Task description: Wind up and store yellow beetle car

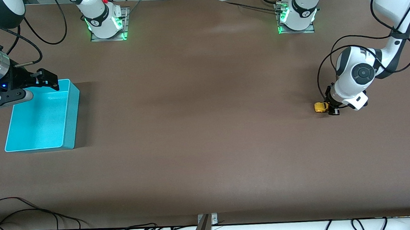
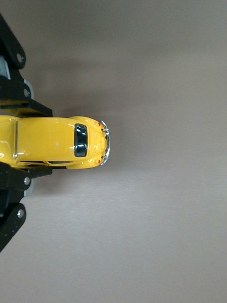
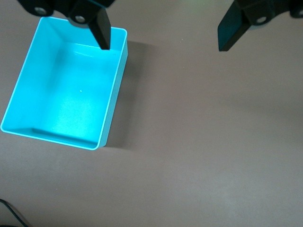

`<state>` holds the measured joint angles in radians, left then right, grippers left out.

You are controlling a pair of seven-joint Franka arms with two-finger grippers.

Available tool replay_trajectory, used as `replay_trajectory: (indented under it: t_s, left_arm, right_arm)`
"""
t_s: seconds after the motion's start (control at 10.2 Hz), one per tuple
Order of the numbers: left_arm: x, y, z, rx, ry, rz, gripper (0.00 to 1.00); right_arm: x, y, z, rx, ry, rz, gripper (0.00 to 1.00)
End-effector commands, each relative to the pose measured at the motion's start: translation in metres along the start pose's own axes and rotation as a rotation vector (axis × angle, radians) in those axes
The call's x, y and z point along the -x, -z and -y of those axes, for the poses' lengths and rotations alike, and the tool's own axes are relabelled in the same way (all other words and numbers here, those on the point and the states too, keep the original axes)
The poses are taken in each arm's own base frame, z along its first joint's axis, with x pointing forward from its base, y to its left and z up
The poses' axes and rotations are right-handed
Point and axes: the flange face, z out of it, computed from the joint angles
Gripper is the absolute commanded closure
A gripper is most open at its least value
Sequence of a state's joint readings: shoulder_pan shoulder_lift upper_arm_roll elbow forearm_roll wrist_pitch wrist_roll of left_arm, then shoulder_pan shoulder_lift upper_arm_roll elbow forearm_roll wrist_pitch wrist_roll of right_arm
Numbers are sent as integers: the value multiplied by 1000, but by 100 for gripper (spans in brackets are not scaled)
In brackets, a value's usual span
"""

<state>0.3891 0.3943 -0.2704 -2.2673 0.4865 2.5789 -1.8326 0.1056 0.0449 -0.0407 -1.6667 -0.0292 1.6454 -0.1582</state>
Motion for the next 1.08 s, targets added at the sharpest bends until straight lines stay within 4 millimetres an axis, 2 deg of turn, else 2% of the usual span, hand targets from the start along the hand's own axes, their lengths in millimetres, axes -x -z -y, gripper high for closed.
replay_trajectory:
  t_s: [0.0, 0.3, 0.49, 0.69, 0.89, 0.98]
  left_arm:
    - [-27, -51, -8, -7, -14, 6, 100]
    - [-47, -49, -12, 6, -6, -10, 100]
    - [-49, -47, -12, 9, -8, -11, 100]
    - [-53, -38, -15, 24, 4, -18, 52]
    - [-56, -17, -21, 43, 21, -35, 32]
    - [-58, -11, -22, 41, 25, -43, 29]
  right_arm:
    - [0, -3, 2, -19, 12, 11, 0]
    - [0, -4, 2, -20, 10, 9, 0]
    - [0, -1, 1, -53, -9, -6, 0]
    - [2, -3, -10, -58, -28, 3, 0]
    - [1, -3, -13, -57, -33, -6, 0]
    - [1, -3, -12, -59, -33, -5, 0]
